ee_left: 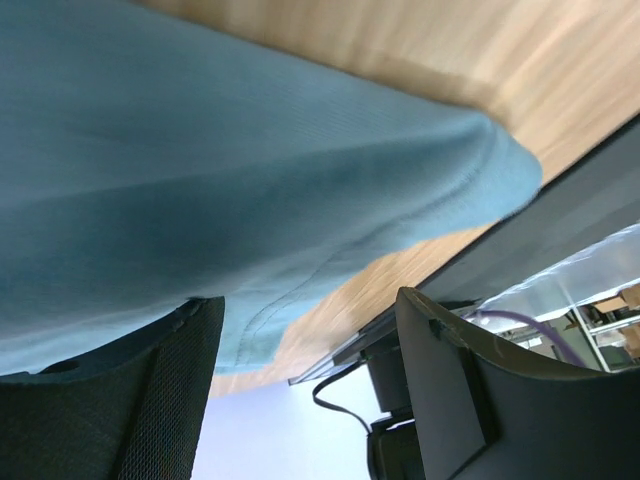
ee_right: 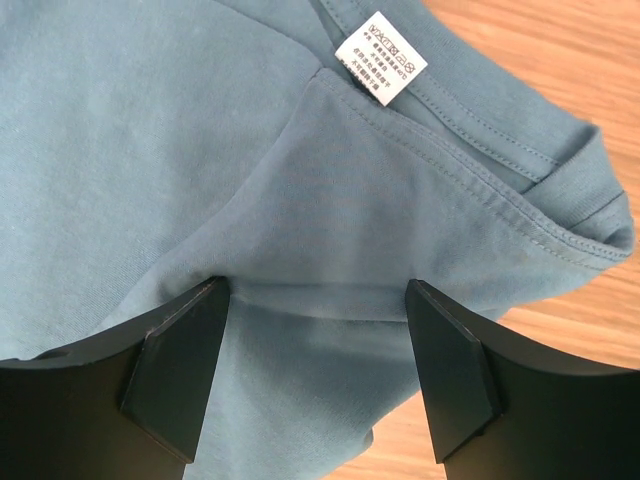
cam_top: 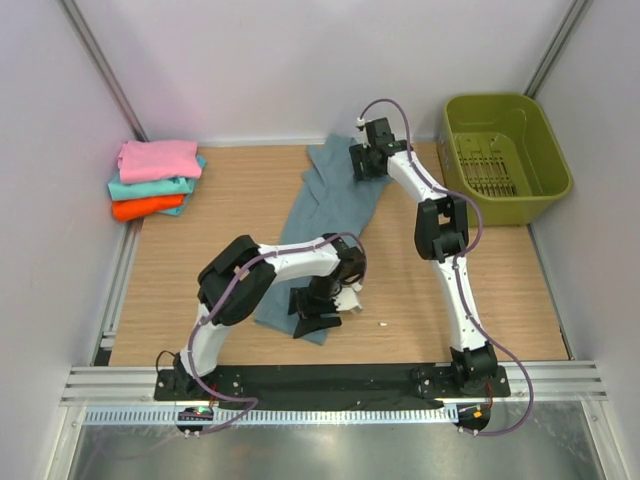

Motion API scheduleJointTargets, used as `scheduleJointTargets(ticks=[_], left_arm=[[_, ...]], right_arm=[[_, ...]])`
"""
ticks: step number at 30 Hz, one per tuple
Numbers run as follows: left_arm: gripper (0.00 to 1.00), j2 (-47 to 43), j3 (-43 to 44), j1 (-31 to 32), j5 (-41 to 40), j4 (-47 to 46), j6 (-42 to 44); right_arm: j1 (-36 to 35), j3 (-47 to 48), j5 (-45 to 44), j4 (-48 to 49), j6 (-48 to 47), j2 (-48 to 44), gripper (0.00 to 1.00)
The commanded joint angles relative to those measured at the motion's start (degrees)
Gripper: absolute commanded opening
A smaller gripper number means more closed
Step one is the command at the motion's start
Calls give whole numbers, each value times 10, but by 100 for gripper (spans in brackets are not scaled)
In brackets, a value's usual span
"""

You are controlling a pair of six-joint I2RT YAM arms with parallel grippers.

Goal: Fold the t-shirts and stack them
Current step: Fold the tshirt

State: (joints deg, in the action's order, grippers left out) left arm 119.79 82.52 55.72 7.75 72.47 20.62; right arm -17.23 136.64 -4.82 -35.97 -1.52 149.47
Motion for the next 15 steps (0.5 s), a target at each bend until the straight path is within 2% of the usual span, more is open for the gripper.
scheduleJointTargets(ticks=[1, 15], left_arm=[[71, 44, 46, 33, 100, -105, -1], [71, 102, 164, 119, 130, -84, -52]], right_arm=[[-17, 37, 21, 11, -4, 14, 78], [-36, 96, 60, 69, 7, 49, 80]])
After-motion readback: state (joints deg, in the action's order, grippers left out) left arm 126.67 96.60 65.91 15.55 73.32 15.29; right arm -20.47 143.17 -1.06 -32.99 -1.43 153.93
